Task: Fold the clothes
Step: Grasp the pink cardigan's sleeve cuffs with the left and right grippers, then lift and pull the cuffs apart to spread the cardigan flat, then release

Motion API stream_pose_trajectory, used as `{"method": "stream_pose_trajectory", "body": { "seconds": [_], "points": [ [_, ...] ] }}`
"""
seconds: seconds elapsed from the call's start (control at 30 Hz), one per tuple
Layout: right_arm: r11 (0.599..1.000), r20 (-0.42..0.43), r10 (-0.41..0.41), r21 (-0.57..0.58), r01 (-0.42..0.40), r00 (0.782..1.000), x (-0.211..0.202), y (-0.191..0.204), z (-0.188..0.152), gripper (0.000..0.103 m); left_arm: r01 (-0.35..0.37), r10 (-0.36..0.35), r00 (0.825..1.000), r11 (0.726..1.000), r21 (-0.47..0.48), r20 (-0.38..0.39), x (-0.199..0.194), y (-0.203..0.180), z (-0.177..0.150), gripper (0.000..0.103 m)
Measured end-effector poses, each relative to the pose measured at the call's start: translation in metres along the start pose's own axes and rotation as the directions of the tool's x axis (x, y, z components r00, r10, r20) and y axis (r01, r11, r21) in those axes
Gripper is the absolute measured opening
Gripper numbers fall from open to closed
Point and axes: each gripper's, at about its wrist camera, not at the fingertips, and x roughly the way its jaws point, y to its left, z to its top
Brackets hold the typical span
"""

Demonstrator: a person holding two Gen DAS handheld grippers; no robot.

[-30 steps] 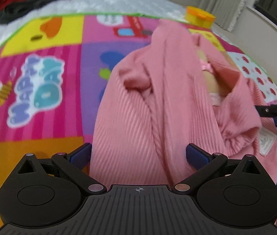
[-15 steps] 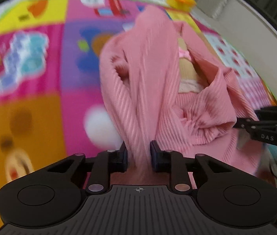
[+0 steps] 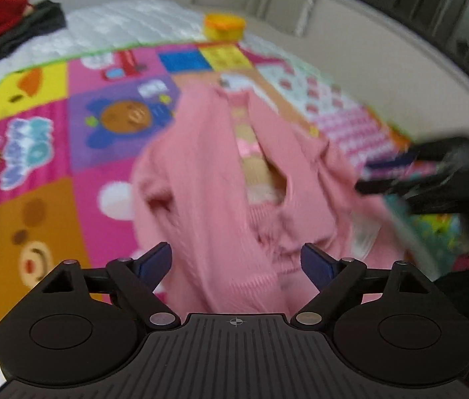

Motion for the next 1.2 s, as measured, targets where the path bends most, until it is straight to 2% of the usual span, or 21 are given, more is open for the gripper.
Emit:
{"method": "stream_pose_trajectory", "body": {
  "seconds": [0.03, 0.1, 0.17, 0.2, 0.27, 0.3, 0.33, 0.43, 0.5, 0.6, 0.67, 0.73, 0.8, 0.87, 0.97, 1.0, 1.03, 1.07, 1.1, 1.13, 1.2],
  "points": [
    [0.999, -0.006, 0.035, -0.039, -0.035, 0.999, 0.003, 0.009, 0.001, 0.066, -0.007, 0.007, 1.000, 1.000, 0.015, -0.025, 0.013, -0.004, -0.001, 0.084],
    [0.991, -0.042, 0.065, -0.111, -0.069, 0.997, 0.018, 0.022, 0.001, 0.066, -0.022, 0.024, 0.997, 0.999, 0.032, -0.071, 0.039, -0.005, -0.003, 0.068],
    [0.979, -0.085, 0.076, -0.180, -0.090, 0.993, 0.043, 0.033, -0.001, 0.066, -0.038, 0.041, 0.995, 0.999, 0.029, -0.094, 0.054, 0.001, -0.006, 0.045],
    [0.974, -0.107, 0.068, -0.209, -0.090, 0.992, 0.056, 0.037, -0.003, 0.066, -0.036, 0.038, 0.995, 0.999, 0.024, -0.090, 0.053, 0.006, -0.006, 0.040],
    [0.964, -0.128, 0.004, -0.262, -0.037, 0.992, 0.081, 0.045, -0.006, 0.038, -0.028, 0.029, 0.996, 1.000, 0.010, -0.081, 0.052, 0.018, -0.007, 0.011],
    [0.956, -0.120, -0.030, -0.294, -0.006, 0.992, 0.087, 0.047, -0.007, 0.019, -0.017, 0.016, 0.997, 1.000, -0.005, -0.071, 0.047, 0.026, -0.003, 0.010],
    [0.950, -0.090, -0.039, -0.311, 0.009, 0.995, 0.089, 0.048, -0.003, 0.014, -0.009, 0.008, 0.998, 1.000, -0.017, -0.058, 0.042, 0.035, 0.001, 0.009],
    [0.972, 0.051, -0.068, -0.222, 0.078, 0.996, 0.058, 0.016, 0.024, 0.007, -0.058, 0.059, 0.998, 0.998, -0.034, 0.022, 0.015, 0.067, 0.026, 0.009],
    [0.980, 0.149, -0.138, -0.121, 0.156, 0.979, 0.030, -0.018, 0.047, 0.007, -0.128, 0.131, 0.988, 0.991, -0.050, 0.075, 0.003, 0.095, 0.049, 0.009],
    [0.951, 0.226, -0.309, 0.098, 0.294, 0.924, 0.000, -0.088, 0.074, 0.007, -0.253, 0.263, 0.956, 0.963, -0.089, 0.129, -0.003, 0.140, 0.080, 0.008],
    [0.901, 0.207, -0.419, 0.218, 0.375, 0.884, -0.003, -0.137, 0.083, 0.007, -0.320, 0.339, 0.932, 0.936, -0.147, 0.126, 0.004, 0.174, 0.093, 0.009],
    [0.851, 0.149, -0.488, 0.299, 0.431, 0.860, 0.012, -0.180, 0.082, 0.007, -0.366, 0.392, 0.914, 0.908, -0.205, 0.101, 0.018, 0.204, 0.101, 0.009],
    [0.796, 0.068, -0.554, 0.335, 0.504, 0.830, 0.034, -0.211, 0.074, 0.008, -0.404, 0.432, 0.900, 0.879, -0.253, 0.065, 0.033, 0.231, 0.103, 0.009],
    [0.723, -0.016, -0.639, 0.326, 0.609, 0.769, 0.057, -0.230, 0.063, 0.007, -0.435, 0.463, 0.885, 0.856, -0.280, 0.040, 0.037, 0.250, 0.096, 0.010],
    [0.634, -0.106, -0.715, 0.320, 0.704, 0.691, 0.066, -0.251, 0.042, 0.007, -0.491, 0.522, 0.853, 0.806, -0.331, 0.006, 0.034, 0.278, 0.083, 0.010],
    [0.602, -0.136, -0.736, 0.316, 0.733, 0.663, 0.069, -0.257, 0.035, 0.007, -0.495, 0.527, 0.850, 0.795, -0.350, -0.004, 0.031, 0.286, 0.080, 0.010],
    [0.581, -0.152, -0.749, 0.314, 0.750, 0.644, 0.068, -0.261, 0.030, 0.007, -0.499, 0.531, 0.847, 0.786, -0.364, -0.016, 0.027, 0.294, 0.078, 0.012],
    [0.564, -0.166, -0.760, 0.314, 0.764, 0.629, 0.067, -0.264, 0.026, 0.007, -0.503, 0.527, 0.849, 0.786, -0.361, -0.034, 0.025, 0.299, 0.075, 0.020],
    [0.577, -0.157, -0.755, 0.303, 0.759, 0.637, 0.064, -0.261, 0.023, 0.007, -0.505, 0.524, 0.850, 0.786, -0.356, -0.050, 0.023, 0.303, 0.073, 0.024],
    [0.611, -0.137, -0.732, 0.302, 0.732, 0.667, 0.057, -0.254, 0.020, 0.007, -0.503, 0.518, 0.854, 0.792, -0.347, -0.056, 0.021, 0.304, 0.071, 0.032],
    [0.674, -0.109, -0.664, 0.341, 0.655, 0.740, 0.052, -0.238, 0.022, 0.009, -0.490, 0.506, 0.862, 0.807, -0.331, -0.042, 0.015, 0.297, 0.068, 0.035]
  ]
}}
